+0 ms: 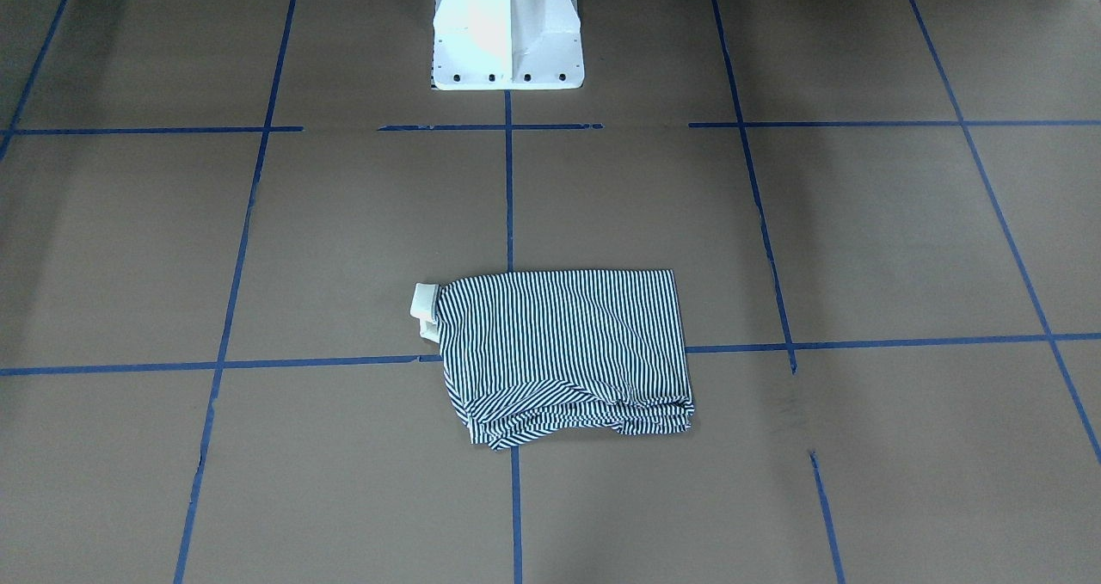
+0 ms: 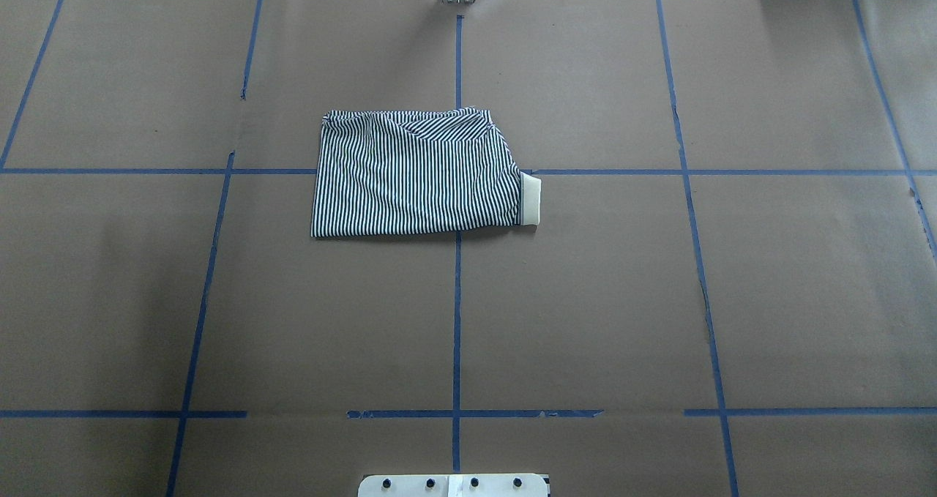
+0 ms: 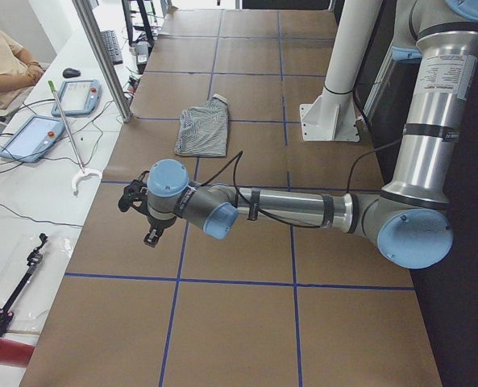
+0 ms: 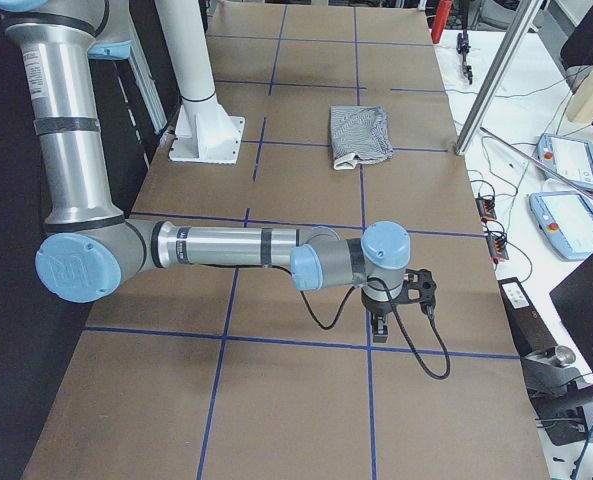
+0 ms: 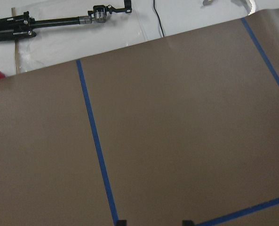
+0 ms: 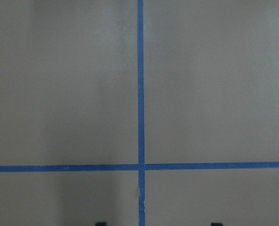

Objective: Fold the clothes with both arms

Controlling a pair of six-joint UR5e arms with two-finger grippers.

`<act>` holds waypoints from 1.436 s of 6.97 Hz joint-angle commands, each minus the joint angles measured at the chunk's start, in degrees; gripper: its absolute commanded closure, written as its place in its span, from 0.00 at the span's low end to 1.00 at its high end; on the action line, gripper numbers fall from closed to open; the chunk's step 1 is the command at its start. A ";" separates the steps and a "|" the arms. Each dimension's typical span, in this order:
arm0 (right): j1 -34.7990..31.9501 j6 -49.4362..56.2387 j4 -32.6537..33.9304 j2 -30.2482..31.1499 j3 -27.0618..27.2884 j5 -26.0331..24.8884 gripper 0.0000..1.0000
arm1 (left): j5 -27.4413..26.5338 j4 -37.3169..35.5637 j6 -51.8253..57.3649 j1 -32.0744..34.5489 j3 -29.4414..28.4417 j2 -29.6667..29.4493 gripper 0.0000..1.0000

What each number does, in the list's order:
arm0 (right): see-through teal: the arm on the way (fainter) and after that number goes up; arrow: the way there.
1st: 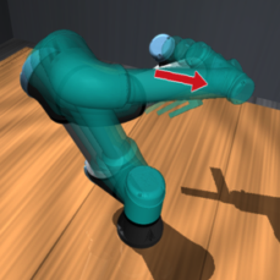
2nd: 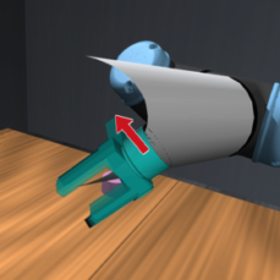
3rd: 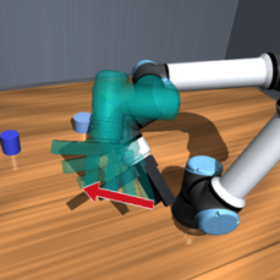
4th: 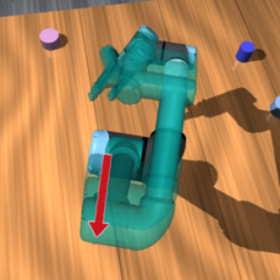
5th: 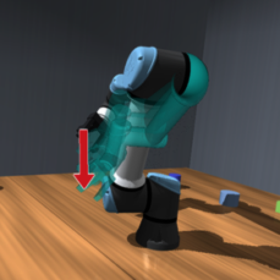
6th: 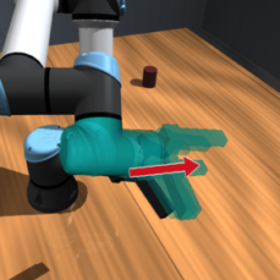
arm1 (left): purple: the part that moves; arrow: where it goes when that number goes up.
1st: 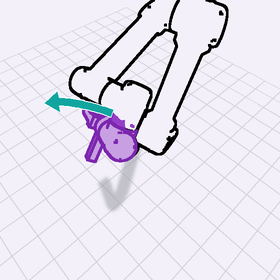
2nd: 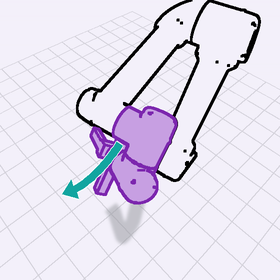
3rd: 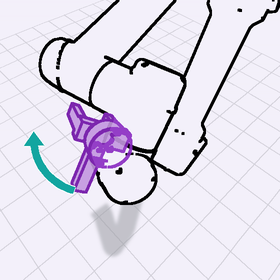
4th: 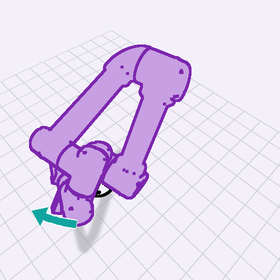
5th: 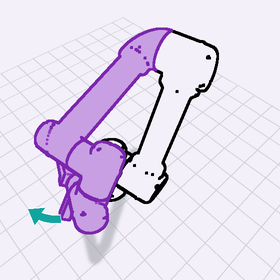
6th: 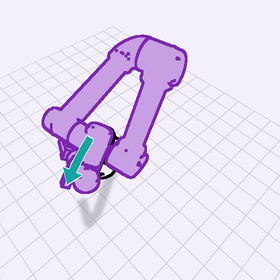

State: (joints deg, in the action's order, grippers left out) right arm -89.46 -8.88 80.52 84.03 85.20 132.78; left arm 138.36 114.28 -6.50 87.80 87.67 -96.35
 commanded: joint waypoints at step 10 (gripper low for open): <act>2.62 8.97 2.98 -1.76 -4.51 1.87 0.00 | -11.36 -19.80 16.78 -2.02 5.49 7.50 0.00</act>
State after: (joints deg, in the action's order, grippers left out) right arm -87.24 0.32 83.63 82.28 80.71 134.58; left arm 126.84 94.24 9.92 85.83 93.36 -88.35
